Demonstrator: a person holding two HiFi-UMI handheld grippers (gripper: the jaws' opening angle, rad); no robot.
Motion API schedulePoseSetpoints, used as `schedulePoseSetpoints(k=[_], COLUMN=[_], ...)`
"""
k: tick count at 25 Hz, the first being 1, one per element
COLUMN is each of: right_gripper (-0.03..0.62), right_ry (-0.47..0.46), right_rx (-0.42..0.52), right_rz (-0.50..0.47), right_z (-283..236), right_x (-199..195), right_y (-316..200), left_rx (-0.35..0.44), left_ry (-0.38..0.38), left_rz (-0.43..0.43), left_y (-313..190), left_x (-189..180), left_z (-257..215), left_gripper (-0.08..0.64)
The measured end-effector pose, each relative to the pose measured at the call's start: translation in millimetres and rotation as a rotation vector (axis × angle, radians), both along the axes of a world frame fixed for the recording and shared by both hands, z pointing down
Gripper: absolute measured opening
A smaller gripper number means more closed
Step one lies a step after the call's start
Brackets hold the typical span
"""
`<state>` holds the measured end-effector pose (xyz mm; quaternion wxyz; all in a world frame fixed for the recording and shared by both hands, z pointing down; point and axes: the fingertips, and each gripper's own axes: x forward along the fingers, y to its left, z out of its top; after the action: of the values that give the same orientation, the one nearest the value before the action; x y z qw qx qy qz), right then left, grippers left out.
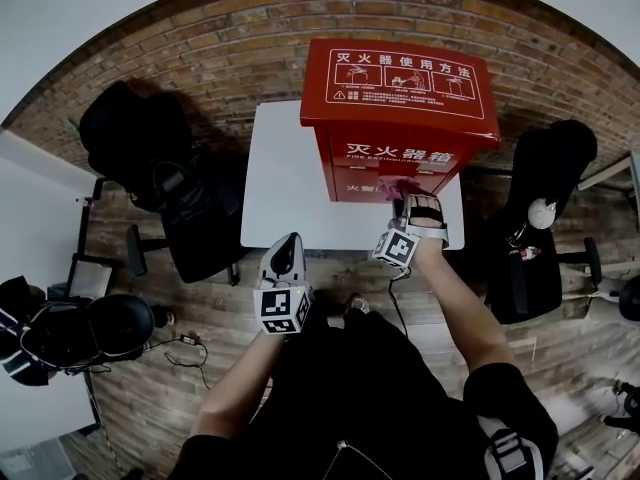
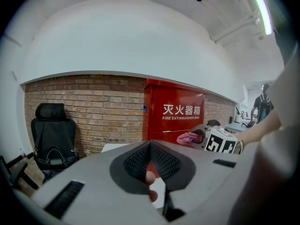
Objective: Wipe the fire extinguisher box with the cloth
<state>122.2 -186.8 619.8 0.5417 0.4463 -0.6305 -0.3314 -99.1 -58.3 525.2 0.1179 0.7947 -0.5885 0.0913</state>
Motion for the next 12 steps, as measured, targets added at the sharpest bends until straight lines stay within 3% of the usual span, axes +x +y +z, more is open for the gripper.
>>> schedulePoseSetpoints(k=[12], right_gripper=[0.123], right_ry=[-0.003], right_rx=[0.042], right_rz=[-0.003], right_z=[-37.1], right_x=[-1.7], right_y=[-1.6], left_rx=[-0.006], left_ry=[0.014], left_rz=[-0.021], left_y=[4.4], left_x=[-5.7], left_z=[1.0], left_gripper=[0.018])
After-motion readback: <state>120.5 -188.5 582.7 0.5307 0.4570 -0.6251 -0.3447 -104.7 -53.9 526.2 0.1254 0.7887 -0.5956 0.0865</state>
